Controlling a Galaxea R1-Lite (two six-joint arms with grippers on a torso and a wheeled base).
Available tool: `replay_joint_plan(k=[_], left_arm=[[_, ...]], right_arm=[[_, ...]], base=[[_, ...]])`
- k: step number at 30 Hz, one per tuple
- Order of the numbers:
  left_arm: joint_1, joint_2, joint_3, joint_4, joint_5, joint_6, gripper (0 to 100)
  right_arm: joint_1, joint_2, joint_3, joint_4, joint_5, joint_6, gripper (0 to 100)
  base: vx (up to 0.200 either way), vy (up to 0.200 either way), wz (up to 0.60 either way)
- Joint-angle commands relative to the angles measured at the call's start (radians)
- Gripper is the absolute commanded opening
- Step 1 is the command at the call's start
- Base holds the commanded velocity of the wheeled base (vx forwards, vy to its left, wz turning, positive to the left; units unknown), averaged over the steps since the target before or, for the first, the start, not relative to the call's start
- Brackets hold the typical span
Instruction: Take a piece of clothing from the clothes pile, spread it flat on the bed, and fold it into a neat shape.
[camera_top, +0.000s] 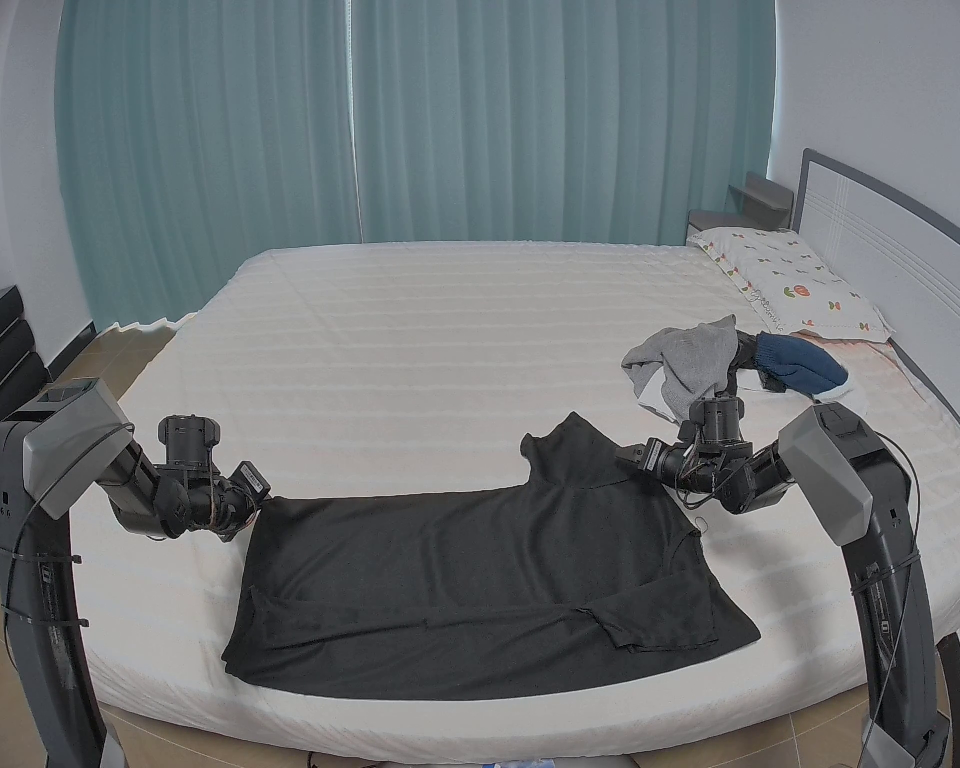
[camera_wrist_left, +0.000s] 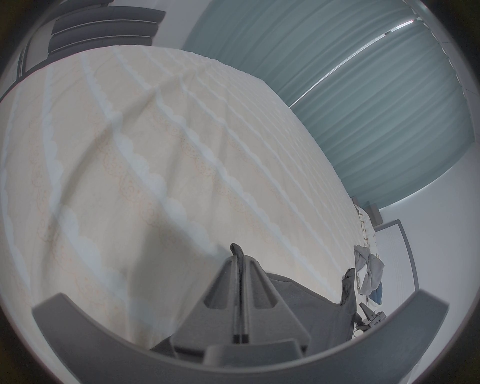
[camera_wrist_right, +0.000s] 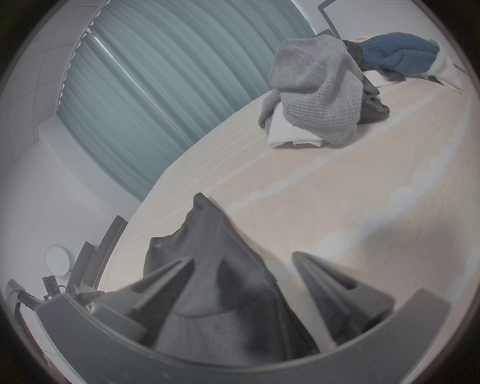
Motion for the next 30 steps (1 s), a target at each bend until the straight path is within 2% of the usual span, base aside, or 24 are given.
replay_joint_plan(k=[1,14,23,30], left_arm=[[-0.001,-0.002,0.002,0.004,0.000,-0.001,0],[-0.002,-0.047,0.000,0.033,0.003,0.000,0],[0.018,-0.093,-0.004,0.064,0.002,-0.001,0],[0.027,-0.123,0.003,0.065,0.003,0.000,0]], right_arm=[[-0.002,0.012,-0.011,-0.007,0.001,0.002,0],[-0.027,-0.066,0.052,-0.017,0.002,0.019,0],[-0.021,-0.117,0.121,-0.122,0.002,0.037,0],[-0.022,-0.114,0.130,-0.134,-0.001,0.037,0]], base=[[0.000,0.000,0.00],[0.000,0.000,0.00],[0.000,0.000,0.00],[0.000,0.000,0.00]])
